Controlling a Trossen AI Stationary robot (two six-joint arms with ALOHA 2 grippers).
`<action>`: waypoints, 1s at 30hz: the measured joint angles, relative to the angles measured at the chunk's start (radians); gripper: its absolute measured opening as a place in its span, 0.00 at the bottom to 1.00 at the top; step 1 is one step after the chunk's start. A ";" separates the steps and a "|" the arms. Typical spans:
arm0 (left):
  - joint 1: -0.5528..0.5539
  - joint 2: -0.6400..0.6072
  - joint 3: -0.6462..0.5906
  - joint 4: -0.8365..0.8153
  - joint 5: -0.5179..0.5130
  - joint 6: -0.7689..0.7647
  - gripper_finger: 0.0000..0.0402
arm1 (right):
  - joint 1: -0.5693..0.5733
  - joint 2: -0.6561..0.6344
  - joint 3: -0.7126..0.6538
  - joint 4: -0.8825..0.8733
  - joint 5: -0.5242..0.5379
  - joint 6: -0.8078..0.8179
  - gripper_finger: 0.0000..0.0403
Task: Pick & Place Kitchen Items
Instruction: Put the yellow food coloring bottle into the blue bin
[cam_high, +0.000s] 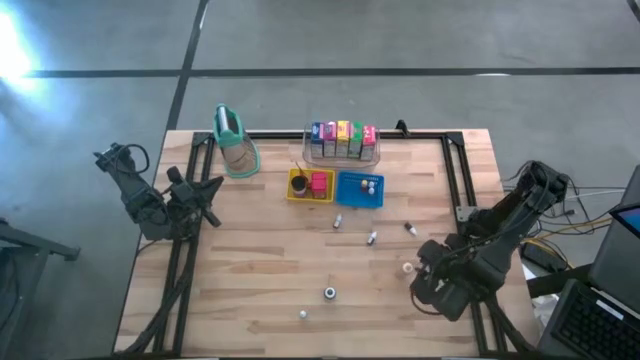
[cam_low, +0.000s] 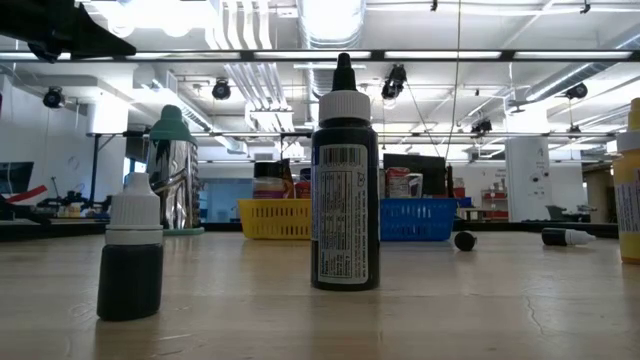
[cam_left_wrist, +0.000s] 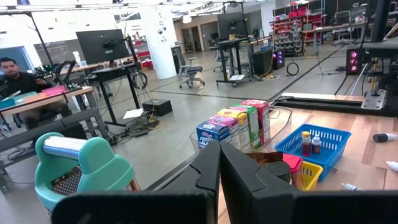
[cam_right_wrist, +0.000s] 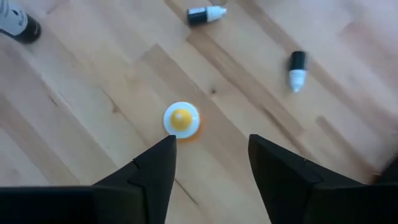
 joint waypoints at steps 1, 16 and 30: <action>0.000 0.000 0.000 0.000 0.000 0.000 0.03 | 0.001 -0.007 -0.029 0.035 0.002 0.002 0.49; 0.000 0.000 0.000 0.000 0.000 0.000 0.03 | -0.021 -0.050 -0.187 0.246 0.002 -0.030 0.47; 0.000 0.000 0.000 0.000 0.000 0.000 0.03 | -0.028 -0.011 -0.185 0.289 0.077 -0.103 0.54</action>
